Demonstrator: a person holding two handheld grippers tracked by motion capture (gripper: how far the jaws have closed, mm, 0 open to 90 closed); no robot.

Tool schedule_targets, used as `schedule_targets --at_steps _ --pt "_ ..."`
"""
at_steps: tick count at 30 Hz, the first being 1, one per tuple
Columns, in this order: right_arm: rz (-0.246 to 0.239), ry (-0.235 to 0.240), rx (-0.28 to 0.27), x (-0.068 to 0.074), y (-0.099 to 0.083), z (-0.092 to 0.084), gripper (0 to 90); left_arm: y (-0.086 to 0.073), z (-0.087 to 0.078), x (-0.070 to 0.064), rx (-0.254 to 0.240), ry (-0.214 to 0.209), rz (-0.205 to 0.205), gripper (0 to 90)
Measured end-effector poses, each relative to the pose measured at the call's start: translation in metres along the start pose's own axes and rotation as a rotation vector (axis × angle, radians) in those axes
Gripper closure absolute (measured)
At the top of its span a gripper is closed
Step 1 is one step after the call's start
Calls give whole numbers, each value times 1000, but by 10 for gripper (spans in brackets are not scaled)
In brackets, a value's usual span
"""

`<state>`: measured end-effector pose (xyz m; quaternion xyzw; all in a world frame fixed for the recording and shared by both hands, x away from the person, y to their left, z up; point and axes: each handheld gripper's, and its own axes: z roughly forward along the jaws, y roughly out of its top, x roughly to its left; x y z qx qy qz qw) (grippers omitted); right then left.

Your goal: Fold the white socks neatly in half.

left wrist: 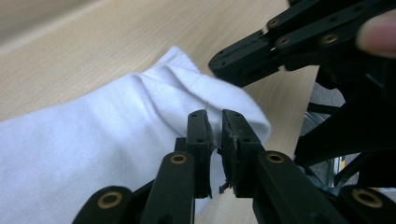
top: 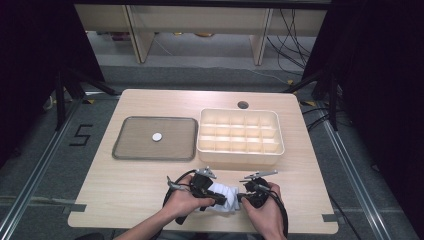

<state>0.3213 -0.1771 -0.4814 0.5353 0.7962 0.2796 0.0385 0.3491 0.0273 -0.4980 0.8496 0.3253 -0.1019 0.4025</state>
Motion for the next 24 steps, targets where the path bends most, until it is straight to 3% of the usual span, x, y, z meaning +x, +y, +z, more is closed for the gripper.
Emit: schedule_targets --at_steps 1,2,3,4,8,15,17,19,20,24 --pt "11 7 -7 2 0 -1 900 0 0 -1 19 11 -1 808" --pt "-30 14 -15 0 0 -1 900 -1 2 0 10 0 0 807" --pt "-30 14 -15 0 0 -1 900 -1 2 0 10 0 0 807" --pt "-1 15 -27 5 1 -4 900 -2 4 0 6 0 -2 806" --pt "-28 35 -43 13 5 -9 900 -1 3 -1 27 18 6 807" --pt "-56 47 -37 17 8 -2 900 -2 3 -2 18 9 19 782" --pt "-46 38 -21 16 7 3 900 -1 -4 -4 3 0 22 776" --pt "-55 31 -32 15 5 5 900 2 -24 -5 -44 10 36 769" --pt "-55 33 -18 15 5 4 900 3 -33 -3 -54 23 43 759" --pt "-48 34 -31 13 9 -4 900 1 -63 14 -106 98 4 691"
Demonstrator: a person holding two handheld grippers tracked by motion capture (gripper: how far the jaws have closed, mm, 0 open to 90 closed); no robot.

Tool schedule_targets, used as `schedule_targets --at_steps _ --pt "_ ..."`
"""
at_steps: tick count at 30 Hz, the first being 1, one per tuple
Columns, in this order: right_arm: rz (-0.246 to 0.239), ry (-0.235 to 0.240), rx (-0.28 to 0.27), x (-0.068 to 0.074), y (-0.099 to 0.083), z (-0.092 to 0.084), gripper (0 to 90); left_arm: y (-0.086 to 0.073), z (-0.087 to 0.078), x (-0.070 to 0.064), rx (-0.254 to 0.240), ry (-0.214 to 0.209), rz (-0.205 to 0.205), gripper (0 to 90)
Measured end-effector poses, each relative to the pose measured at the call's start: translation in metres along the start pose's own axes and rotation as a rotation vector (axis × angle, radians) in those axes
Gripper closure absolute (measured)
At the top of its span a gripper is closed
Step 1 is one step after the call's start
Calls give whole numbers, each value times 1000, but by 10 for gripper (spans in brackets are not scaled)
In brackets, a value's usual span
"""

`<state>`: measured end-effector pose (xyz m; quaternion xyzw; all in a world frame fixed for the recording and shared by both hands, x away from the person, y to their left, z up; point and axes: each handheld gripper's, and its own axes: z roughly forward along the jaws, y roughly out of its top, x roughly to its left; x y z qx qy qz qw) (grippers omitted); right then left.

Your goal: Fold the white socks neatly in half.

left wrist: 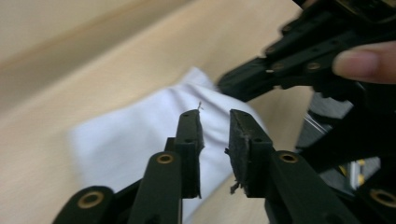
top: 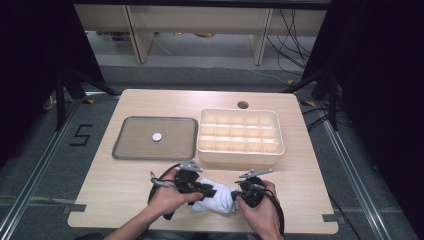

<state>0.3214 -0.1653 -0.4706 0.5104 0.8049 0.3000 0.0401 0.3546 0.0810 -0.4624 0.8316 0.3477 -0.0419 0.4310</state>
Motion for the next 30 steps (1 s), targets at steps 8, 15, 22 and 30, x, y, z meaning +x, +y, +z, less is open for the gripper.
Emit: schedule_targets --at_steps 8,15,22,30 --pt "-17 49 -50 21 19 -7 900 -18 -12 40 2 93 -184 513" --pt "-18 97 25 32 22 24 900 -27 2 42 61 49 -247 528" --pt "-1 99 92 30 17 39 900 -30 11 40 98 21 -295 608" --pt "69 111 132 28 19 43 900 -31 16 43 108 -43 -367 757"
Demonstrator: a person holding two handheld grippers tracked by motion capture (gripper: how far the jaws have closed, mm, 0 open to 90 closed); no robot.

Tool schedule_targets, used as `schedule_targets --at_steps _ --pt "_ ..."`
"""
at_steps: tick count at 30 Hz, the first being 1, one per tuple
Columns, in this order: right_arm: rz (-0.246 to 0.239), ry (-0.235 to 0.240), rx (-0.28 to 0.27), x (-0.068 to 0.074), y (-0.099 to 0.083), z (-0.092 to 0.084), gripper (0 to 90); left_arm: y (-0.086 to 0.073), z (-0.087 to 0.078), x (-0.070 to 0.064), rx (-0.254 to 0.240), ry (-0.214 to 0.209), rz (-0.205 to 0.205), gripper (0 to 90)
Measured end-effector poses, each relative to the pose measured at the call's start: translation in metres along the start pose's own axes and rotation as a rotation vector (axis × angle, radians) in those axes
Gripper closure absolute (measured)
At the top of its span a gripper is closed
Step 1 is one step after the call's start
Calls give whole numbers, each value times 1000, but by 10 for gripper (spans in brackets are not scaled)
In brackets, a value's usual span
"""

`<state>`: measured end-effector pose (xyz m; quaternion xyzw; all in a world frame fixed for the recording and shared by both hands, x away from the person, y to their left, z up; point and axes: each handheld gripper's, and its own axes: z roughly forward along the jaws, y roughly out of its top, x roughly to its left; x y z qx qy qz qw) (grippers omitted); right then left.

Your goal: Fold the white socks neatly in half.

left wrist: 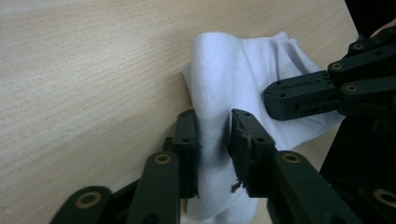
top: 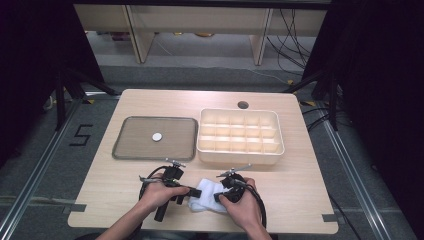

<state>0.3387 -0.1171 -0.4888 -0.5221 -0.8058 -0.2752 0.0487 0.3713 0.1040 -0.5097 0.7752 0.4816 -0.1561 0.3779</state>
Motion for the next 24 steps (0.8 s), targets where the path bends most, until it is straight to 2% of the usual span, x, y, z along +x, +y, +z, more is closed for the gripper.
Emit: schedule_targets --at_steps 1,3,4,5,7,9,13,14,16,19,21,22,24 --pt "-36 -14 -16 -4 1 1 900 0 -1 0 6 -1 2 781" --pt "-37 12 -19 -4 1 1 900 -1 -1 -2 -6 0 7 815" --pt "-43 8 -21 -4 2 1 900 -1 -1 -3 -9 0 11 822" --pt "-21 7 -6 -2 2 0 900 -1 -2 -4 -11 -1 17 825" --pt "-41 -5 -10 -3 3 1 900 -1 -2 -5 -24 -6 22 828" --pt "-34 -1 5 -3 4 1 900 1 -5 -9 -32 -20 16 829" --pt "-40 -9 3 -3 4 3 900 3 -9 -10 -15 -37 45 830" --pt "-39 -9 4 -3 4 3 900 3 -8 -13 -40 -62 39 830" --pt "-29 -10 3 -2 4 2 900 5 -10 -15 -21 -71 38 830" --pt "-35 -12 0 -1 4 1 900 5 -10 -17 -28 -87 42 830" --pt "-34 -13 4 -1 5 1 900 6 -9 -23 -39 -112 37 831" --pt "-30 -9 5 -1 5 1 900 8 -10 -24 -23 -106 52 830" --pt "-37 -11 1 -1 5 1 900 9 -9 -26 -24 -108 60 831"
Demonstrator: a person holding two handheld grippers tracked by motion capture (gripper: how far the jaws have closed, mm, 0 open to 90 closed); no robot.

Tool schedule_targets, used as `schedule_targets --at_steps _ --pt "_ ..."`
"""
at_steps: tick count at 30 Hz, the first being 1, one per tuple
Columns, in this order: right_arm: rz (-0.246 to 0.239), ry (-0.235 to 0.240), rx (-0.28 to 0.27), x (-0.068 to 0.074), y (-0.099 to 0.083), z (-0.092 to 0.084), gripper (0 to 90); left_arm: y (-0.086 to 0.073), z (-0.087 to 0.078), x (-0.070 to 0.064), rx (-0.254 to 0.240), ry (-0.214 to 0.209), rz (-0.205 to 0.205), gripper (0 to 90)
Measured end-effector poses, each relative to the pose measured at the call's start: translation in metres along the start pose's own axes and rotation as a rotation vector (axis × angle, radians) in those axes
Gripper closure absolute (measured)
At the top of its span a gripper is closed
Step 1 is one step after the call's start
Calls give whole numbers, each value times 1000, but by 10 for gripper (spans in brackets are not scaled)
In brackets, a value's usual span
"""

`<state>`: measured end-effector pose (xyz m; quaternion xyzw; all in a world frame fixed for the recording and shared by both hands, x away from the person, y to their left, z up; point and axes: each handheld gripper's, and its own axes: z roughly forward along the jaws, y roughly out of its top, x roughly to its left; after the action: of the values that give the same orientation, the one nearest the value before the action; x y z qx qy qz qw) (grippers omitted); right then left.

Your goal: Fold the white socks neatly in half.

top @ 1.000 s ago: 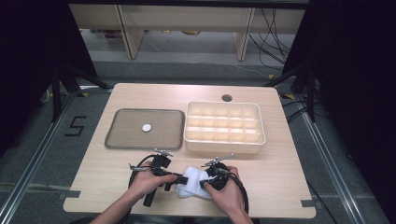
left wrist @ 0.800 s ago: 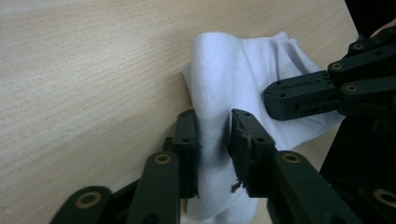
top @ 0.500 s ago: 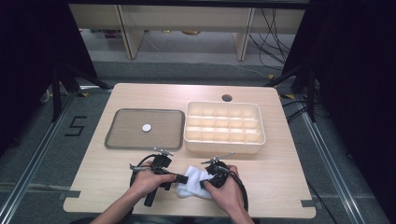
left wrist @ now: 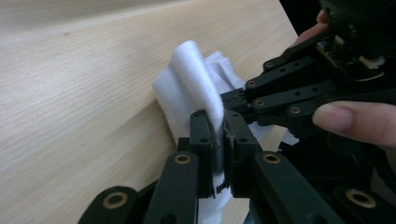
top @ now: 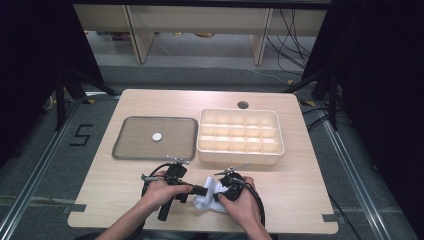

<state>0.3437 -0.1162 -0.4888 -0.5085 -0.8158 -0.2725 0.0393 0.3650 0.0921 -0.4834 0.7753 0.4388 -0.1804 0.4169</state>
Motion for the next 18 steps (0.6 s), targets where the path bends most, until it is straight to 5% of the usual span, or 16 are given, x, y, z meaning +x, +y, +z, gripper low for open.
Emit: schedule_targets --at_steps 8,18 --pt "2 -13 -6 2 1 2 900 3 6 -7 -30 -17 -5 831" --pt "-5 -9 -14 2 1 2 900 7 6 -4 7 -29 -13 831"
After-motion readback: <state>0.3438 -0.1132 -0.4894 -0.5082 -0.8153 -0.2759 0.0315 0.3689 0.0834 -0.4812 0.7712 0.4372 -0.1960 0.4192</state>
